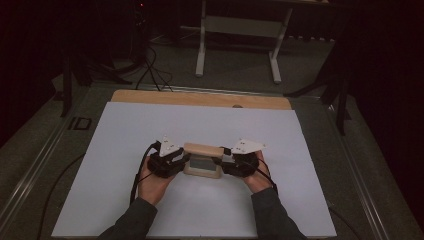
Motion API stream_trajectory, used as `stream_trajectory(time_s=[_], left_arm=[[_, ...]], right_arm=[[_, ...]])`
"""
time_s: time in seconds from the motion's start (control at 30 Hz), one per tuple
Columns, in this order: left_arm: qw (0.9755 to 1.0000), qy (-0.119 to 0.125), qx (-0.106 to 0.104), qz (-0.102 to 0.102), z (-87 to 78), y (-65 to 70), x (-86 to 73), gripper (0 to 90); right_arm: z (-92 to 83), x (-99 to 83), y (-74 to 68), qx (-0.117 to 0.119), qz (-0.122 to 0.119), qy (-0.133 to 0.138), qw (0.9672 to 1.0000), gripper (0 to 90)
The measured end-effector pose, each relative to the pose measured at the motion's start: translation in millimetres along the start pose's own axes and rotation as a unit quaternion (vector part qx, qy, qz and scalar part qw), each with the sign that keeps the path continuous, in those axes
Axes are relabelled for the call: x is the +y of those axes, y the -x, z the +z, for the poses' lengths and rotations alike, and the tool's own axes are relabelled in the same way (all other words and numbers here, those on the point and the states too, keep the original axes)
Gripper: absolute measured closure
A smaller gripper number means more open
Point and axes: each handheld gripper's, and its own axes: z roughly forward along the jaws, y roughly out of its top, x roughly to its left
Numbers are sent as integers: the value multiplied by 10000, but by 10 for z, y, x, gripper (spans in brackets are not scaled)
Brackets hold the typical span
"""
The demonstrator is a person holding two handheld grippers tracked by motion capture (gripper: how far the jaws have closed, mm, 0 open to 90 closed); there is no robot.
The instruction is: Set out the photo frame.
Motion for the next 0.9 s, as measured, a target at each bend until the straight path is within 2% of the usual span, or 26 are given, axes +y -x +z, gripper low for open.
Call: stream_trajectory(time_s=[0.13, 0.3, 0.4, 0.57, 0.63, 0.77, 0.9], left_arm=[[9999, -48, -114, 30, 18, 3, -9, 612], [9994, 50, -323, 97, 52, -53, -16, 486], [9988, 94, -464, 81, 77, -124, -25, 444], [9972, 150, -689, 261, 76, -176, 9, 449], [9955, 123, -899, 264, 94, -202, 23, 449], [9933, 87, -1129, 241, 131, -236, 33, 452], [9937, 30, -1058, 369, 121, -223, 36, 491]], right_arm=[[-16, -11, 7, 13, -96, -52, 9999, 535], [-28, -19, 3, -16, -183, -82, 9998, 536], [-32, -21, -1, -42, -250, -95, 9996, 535], [-32, -20, 1, -34, -273, -101, 9996, 535], [-33, -18, 0, -31, -293, -107, 9995, 535], [-37, -15, -4, -25, -335, -125, 9994, 535], [-44, -9, -6, -28, -379, -161, 9991, 536]])
